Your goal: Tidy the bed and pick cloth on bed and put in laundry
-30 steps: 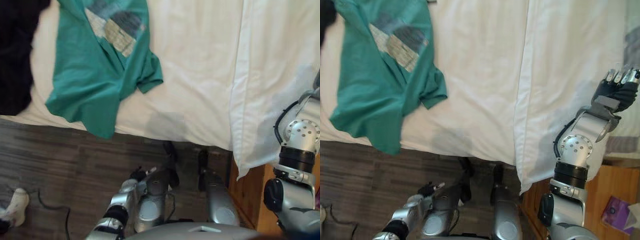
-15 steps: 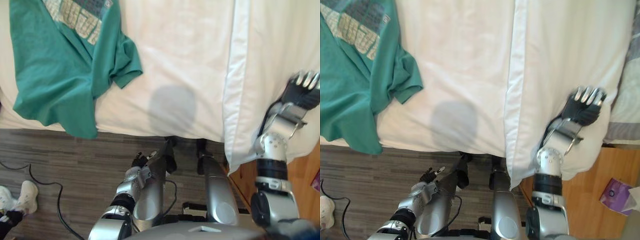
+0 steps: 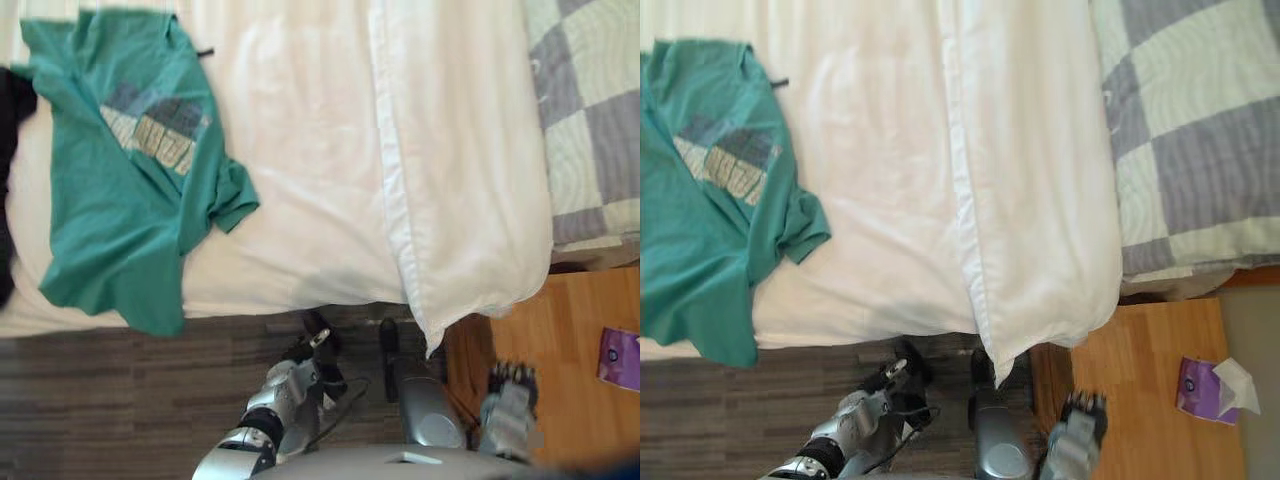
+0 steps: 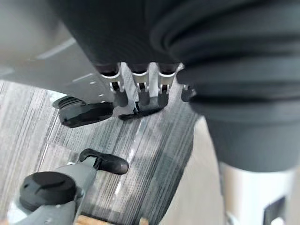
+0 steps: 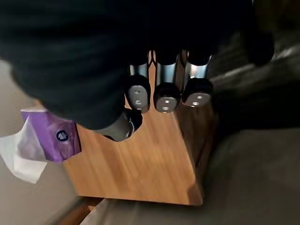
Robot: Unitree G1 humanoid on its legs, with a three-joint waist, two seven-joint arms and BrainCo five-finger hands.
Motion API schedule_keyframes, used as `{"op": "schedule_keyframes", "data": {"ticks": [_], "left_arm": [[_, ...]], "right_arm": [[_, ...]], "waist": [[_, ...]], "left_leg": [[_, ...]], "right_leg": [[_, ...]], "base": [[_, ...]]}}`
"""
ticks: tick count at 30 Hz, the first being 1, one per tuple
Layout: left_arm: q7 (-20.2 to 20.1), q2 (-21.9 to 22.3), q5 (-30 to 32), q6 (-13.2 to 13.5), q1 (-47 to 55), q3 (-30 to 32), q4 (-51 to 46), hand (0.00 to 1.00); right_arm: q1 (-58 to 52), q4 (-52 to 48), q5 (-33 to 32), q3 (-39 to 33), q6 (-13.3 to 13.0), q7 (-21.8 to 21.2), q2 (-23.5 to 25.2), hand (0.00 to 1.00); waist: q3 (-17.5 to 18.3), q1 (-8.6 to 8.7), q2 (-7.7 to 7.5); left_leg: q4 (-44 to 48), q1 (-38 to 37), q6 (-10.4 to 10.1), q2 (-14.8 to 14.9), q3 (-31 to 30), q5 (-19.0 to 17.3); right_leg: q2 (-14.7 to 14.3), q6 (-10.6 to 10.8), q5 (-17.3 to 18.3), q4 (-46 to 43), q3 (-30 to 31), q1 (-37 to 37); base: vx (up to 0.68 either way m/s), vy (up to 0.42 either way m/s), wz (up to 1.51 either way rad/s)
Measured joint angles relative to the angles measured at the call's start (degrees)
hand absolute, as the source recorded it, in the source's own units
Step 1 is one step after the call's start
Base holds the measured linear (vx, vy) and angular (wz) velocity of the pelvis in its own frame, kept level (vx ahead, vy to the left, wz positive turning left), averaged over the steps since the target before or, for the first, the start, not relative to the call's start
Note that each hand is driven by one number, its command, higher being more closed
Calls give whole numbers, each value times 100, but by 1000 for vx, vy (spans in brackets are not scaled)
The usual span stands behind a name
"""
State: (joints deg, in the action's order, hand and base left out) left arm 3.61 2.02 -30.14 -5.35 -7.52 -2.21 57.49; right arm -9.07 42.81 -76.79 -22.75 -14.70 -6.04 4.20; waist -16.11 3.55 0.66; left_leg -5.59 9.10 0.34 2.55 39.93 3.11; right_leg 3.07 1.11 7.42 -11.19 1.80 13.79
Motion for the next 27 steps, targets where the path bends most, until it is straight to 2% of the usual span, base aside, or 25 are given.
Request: {"op": "schedule_keyframes", "data": {"ticks": [3, 4, 5, 6, 7, 8, 10, 11, 14, 23, 26, 27], "left_arm": [[-153, -36, 6, -30, 233, -117, 3, 0], [-227, -64, 33, -78, 357, -234, 4, 0], [-252, -64, 34, -113, 428, -235, 4, 0], [-271, -77, 61, -172, 504, -240, -17, 0], [-329, -99, 153, -241, 550, -238, -23, 0], [-331, -117, 164, -282, 598, -237, -30, 0], [-339, -154, 225, -372, 673, -233, -66, 0], [-347, -185, 269, -429, 696, -227, -68, 0], [-372, -248, 444, -436, 769, -209, -73, 0], [-446, -311, 1035, -170, 872, 285, -42, 0], [-423, -270, 1071, 34, 879, 309, -44, 0], [-368, -252, 1042, 163, 879, 382, -49, 0]], "right_arm": [[-279, -12, 759, 303, 6, 85, -10, 100], [-324, -16, 1501, 454, 0, 200, -8, 0], [-345, -21, 1801, 544, 0, 238, -10, 0], [-401, -37, 2431, 714, 12, 319, -17, 0], [-481, -38, 3380, 1015, 100, 480, -30, 0], [-490, -32, 3824, 1170, 160, 538, -33, 0], [-484, -25, 5248, 1453, 326, 683, -97, 0], [-481, 11, 5763, 1507, 407, 719, -101, 0], [-403, 295, 6243, 1638, 634, 671, -223, 0], [-73, 933, 6238, 1617, 1028, 526, -397, 0], [33, 1046, 6394, 1622, 1188, 394, -495, 0], [62, 1052, 6546, 1637, 1212, 381, -529, 0]], "waist": [[403, 1, -58], [497, -3, -88], [531, -3, -101], [602, -4, -111], [723, -56, -152], [773, -89, -164], [935, -121, -218], [987, -133, -253], [1133, -156, -288], [1171, -252, -212], [1189, -296, -189], [1162, -309, -170]], "left_leg": [[-28, -177, -36, 24, 37, -30], [-30, -343, -52, 29, 42, -60], [-32, -421, -59, 31, 45, -92], [-33, -508, -66, 32, 36, -123], [-34, -625, -78, 32, 28, -144], [-36, -672, -80, 31, 21, -154], [-39, -770, -71, 14, -59, -182], [-40, -829, -69, -6, -158, -190], [-44, -842, -49, -77, -445, -203], [-48, -1020, -16, -192, -815, -188], [-21, -1025, -9, -191, -831, -212], [231, -946, 30, -135, -803, -332]], "right_leg": [[-12, -34, 87, -5, -6, -157], [-10, -33, 128, -1, -37, -335], [-7, -25, 148, 0, -52, -419], [-2, -26, 171, 9, -90, -520], [4, -28, 182, 32, -118, -661], [5, -30, 191, 44, -127, -725], [30, -27, 206, 129, -215, -899], [53, -14, 217, 181, -311, -1028], [125, 2, 226, 339, -584, -1249], [208, 32, 258, 540, -881, -1647], [209, 17, 328, 499, -886, -1654], [223, 13, 346, 403, -875, -1645]], "base": [[28, -76, -5], [29, -76, 3], [22, -59, 8], [21, -54, 10], [20, -50, 10], [16, -40, 7], [27, -32, 20], [32, -27, 35], [53, -17, 49], [69, -13, 21], [54, -37, 5], [91, -55, -4]]}}
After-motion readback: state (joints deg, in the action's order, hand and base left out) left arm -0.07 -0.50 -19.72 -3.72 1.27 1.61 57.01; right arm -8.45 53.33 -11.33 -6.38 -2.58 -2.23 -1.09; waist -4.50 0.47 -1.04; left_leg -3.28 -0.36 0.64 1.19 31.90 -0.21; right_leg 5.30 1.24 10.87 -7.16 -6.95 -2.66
